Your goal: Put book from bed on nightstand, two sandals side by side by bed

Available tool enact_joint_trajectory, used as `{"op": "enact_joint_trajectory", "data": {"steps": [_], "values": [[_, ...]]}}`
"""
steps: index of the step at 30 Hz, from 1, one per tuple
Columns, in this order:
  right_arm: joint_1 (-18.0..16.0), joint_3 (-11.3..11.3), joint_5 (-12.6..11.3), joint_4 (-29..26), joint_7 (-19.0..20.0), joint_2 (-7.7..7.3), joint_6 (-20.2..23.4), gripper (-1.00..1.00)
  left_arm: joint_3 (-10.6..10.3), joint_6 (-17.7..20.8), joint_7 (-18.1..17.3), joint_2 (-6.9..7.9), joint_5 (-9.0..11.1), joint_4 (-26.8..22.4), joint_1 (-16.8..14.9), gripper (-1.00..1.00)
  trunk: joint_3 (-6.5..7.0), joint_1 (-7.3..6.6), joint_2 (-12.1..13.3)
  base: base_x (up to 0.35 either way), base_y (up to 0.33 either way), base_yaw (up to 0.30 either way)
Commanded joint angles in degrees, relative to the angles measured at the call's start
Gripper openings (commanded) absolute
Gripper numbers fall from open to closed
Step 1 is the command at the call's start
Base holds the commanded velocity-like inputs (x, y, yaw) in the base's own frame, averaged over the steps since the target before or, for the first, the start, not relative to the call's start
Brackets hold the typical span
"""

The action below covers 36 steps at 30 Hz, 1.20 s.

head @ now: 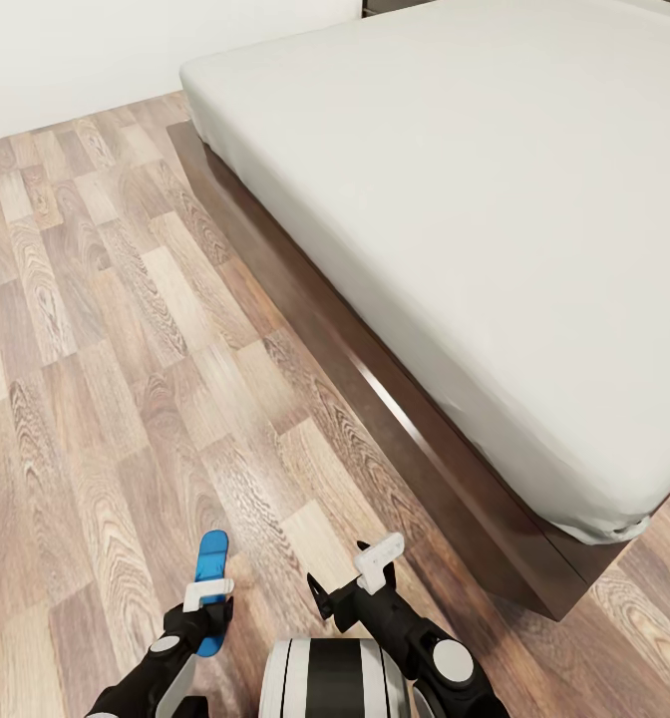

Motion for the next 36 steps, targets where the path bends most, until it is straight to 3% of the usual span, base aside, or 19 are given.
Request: {"op": "enact_joint_trajectory", "data": {"steps": [1, 28, 36], "values": [[0.0, 0.0, 0.1, -0.1, 0.2, 0.02, 0.3, 1.0, -0.1, -0.2, 0.1, 0.01, 0.4, 0.0, 0.0, 1.0, -0.03, -0.01, 0.0, 0.0, 0.0, 0.0], [0.0, 0.0, 0.1, 0.0, 0.2, 0.02, 0.3, 1.0, -0.1, -0.2, 0.0, 0.2, 0.4, -2.3, 0.0, 1.0, -0.03, -0.01, 0.0, 0.0, 0.0, 0.0], [0.0, 0.0, 0.1, -0.1, 0.2, 0.02, 0.3, 1.0, -0.1, -0.2, 0.0, 0.25, 0.4, -2.4, 0.0, 1.0, -1.36, 0.15, -0.1, 0.0, 0.0, 0.0]]}}
